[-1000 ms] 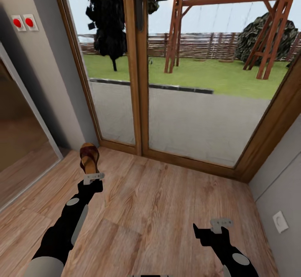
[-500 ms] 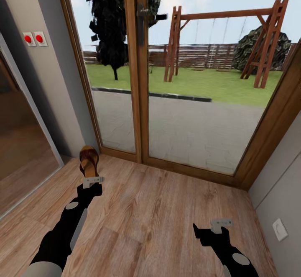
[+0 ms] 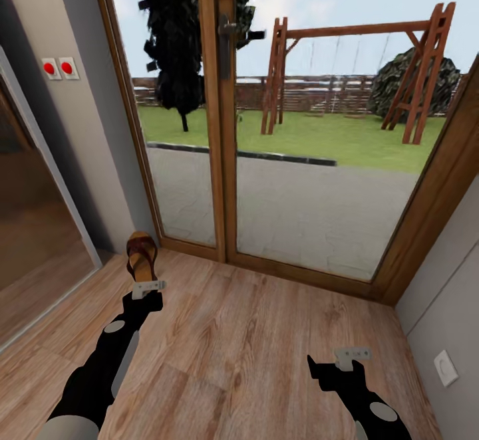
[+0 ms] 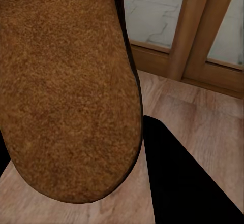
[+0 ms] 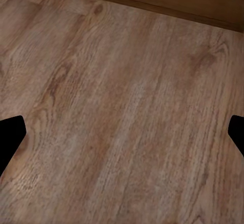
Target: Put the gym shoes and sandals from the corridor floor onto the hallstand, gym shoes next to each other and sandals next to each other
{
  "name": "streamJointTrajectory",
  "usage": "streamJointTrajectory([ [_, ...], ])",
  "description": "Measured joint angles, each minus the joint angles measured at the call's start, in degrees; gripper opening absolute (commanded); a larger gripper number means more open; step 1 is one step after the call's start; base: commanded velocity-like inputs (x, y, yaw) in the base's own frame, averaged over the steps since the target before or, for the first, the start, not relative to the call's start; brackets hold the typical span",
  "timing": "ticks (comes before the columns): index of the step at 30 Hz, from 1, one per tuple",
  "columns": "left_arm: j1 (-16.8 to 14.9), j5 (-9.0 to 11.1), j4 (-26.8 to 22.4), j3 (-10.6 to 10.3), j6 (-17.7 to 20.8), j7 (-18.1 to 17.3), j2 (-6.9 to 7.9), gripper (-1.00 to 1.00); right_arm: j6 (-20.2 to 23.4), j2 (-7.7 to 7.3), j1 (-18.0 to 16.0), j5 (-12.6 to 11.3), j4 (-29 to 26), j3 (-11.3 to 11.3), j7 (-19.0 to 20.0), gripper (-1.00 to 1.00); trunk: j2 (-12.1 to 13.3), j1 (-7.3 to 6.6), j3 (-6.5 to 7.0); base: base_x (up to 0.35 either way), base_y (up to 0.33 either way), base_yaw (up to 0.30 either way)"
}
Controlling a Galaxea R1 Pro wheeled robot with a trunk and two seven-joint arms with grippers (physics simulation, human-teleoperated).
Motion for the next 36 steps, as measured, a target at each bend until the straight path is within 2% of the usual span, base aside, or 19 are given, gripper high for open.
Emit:
streamJointTrajectory([
  [14,0.0,0.08,0.0,0.0,0.08,0.0,-0.09,-1.0,0.0,-0.01,0.0,0.0,0.01,0.0,0.24,1.0,0.0,-0.04,0.03,0.309,0.0,0.007],
  [19,0.0,0.09,0.0,-0.08,0.09,0.0,-0.08,-1.0,0.0,0.0,0.0,0.01,0.01,0.0,0.24,1.0,0.0,-0.02,0.02,0.267,0.0,0.241],
  [36,0.09,0.15,0.17,-0.1,-0.3,-0.15,-0.17,-1.0,0.0,0.0,0.0,0.02,0.09,0.0,0.24,1.0,0.0,0.0,0.07,0.01,0.0,0.291],
])
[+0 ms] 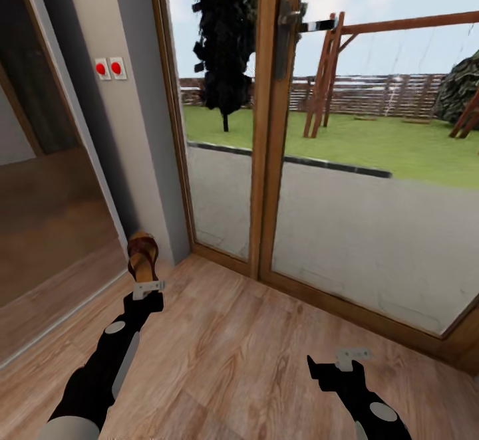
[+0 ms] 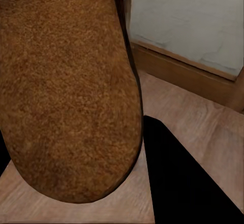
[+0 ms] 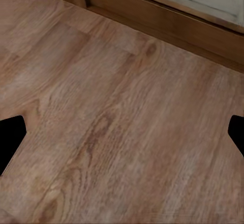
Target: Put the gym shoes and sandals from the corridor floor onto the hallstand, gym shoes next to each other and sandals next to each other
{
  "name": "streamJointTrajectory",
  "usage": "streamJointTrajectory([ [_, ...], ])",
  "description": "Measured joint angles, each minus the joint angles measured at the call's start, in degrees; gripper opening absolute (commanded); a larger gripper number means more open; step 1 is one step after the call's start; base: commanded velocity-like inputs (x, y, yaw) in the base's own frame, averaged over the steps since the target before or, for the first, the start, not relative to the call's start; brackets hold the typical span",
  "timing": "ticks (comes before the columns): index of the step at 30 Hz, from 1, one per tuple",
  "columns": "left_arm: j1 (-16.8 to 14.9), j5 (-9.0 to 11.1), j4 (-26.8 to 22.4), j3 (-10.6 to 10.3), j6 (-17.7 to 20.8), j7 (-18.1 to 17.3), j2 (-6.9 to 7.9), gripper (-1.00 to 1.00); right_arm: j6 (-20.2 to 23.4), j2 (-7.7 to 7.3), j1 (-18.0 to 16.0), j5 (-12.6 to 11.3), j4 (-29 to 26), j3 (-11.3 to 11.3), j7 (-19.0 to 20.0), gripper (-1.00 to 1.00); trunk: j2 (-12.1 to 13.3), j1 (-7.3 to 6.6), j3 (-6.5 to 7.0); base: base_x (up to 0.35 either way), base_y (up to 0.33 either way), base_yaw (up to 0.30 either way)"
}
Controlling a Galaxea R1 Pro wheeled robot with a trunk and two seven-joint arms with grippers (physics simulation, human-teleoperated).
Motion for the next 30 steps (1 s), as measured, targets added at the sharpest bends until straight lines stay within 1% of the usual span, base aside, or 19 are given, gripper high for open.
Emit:
streamJointTrajectory([
  [9,2.03,0.03,-0.01,0.26,-0.53,0.05,0.27,-1.0,0.0,0.0,0.0,-0.06,0.03,0.02,-0.15,1.0,0.0,0.0,0.18,0.0,0.0,0.291],
  [30,2.19,-0.08,0.5,0.18,-0.5,0.07,0.23,-1.0,0.0,0.0,0.0,-0.08,0.09,0.0,-0.16,1.0,0.0,0.0,0.26,0.0,0.0,0.292],
])
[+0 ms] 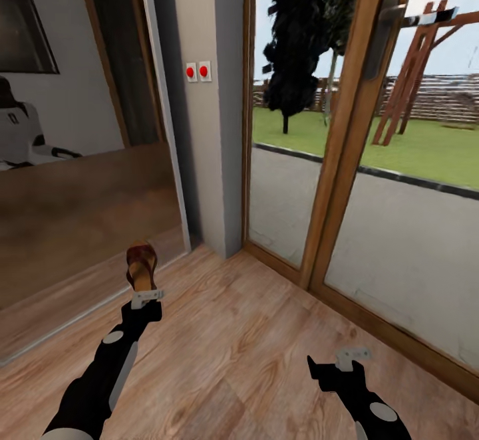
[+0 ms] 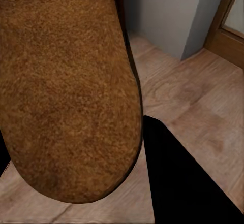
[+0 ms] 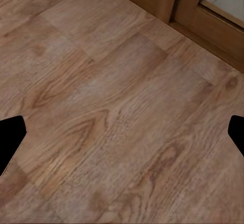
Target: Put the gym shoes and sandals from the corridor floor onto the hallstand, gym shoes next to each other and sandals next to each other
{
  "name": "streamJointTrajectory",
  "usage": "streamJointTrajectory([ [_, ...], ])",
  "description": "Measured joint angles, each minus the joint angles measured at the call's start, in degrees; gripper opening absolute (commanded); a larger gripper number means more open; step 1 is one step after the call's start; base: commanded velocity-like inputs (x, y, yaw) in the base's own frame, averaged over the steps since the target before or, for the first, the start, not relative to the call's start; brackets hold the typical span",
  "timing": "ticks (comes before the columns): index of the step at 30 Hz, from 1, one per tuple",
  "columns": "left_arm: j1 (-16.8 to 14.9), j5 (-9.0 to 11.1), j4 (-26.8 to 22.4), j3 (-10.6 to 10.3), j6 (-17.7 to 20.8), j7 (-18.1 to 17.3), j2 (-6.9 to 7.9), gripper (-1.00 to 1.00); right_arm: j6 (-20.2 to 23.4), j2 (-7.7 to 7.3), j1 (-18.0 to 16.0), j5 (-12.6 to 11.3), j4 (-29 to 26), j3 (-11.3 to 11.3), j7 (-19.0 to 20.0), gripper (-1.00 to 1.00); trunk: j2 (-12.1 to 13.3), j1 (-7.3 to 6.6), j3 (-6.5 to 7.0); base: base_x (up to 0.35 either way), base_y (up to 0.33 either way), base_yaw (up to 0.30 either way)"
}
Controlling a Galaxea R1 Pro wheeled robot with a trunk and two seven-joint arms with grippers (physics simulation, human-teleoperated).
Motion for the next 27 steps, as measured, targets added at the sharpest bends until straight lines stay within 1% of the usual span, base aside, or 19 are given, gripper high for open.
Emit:
streamJointTrajectory([
  [5,-0.01,-0.04,0.61,0.0,0.0,0.0,-0.05,-1.0,0.0,0.0,0.0,0.0,0.0,0.0,0.0,1.0,0.0,0.0,0.0,0.009,-0.008,0.292],
  [13,-0.04,-0.05,0.74,-0.09,-0.06,0.0,-0.14,-1.0,0.0,0.0,0.0,0.0,-0.03,0.0,0.0,1.0,0.0,-0.01,0.0,0.1,-0.088,0.292],
  [27,-0.04,-0.13,0.74,-0.09,-0.06,0.0,-0.14,-1.0,0.0,0.0,0.0,0.0,-0.02,0.0,0.0,1.0,0.0,0.0,0.0,0.004,-0.003,0.292],
])
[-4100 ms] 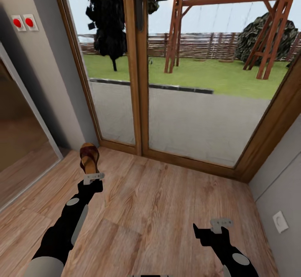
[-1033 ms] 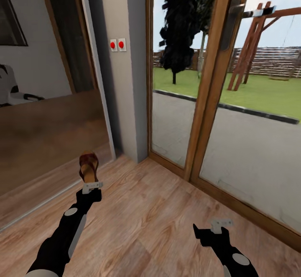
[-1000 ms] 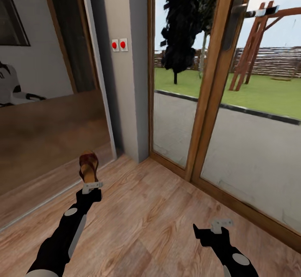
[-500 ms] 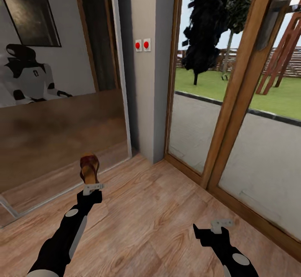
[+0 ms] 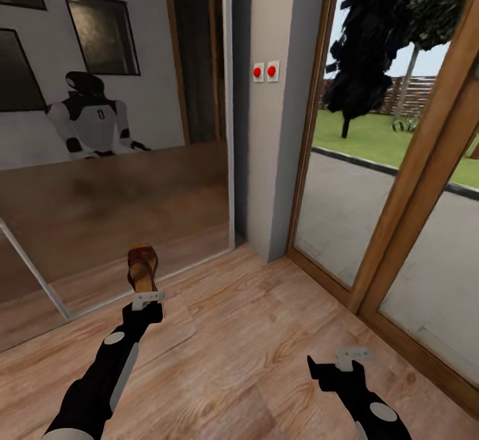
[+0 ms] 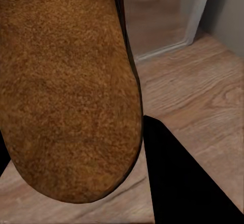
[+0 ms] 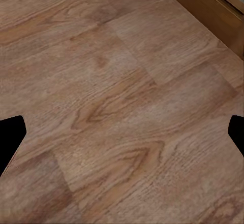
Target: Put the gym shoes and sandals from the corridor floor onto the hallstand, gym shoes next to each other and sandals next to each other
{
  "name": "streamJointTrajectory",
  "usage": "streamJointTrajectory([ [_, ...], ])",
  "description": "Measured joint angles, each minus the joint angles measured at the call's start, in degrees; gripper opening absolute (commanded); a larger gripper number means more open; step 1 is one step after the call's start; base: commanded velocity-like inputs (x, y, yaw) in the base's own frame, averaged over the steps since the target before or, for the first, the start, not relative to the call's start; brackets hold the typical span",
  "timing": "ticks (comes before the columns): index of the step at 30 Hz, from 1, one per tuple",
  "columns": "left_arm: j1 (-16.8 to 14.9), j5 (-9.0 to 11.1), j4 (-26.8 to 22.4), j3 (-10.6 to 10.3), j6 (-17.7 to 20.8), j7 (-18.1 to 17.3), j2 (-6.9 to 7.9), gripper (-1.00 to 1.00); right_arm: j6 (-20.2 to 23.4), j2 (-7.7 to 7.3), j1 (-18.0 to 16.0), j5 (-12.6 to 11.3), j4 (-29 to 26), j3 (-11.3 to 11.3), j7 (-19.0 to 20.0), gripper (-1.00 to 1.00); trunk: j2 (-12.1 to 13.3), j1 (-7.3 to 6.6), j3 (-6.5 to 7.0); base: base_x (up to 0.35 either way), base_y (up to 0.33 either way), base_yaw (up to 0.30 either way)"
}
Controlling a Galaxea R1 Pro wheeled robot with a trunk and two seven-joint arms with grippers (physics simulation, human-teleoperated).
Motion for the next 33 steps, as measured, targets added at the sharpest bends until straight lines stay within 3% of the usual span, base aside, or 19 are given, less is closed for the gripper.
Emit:
streamJointTrajectory([
  [33,0.01,0.0,0.0,0.0,0.02,0.0,0.0,-1.0,0.0,0.0,0.0,0.0,0.02,0.0,0.0,1.0,0.0,0.0,0.0,0.032,-0.027,0.291],
])
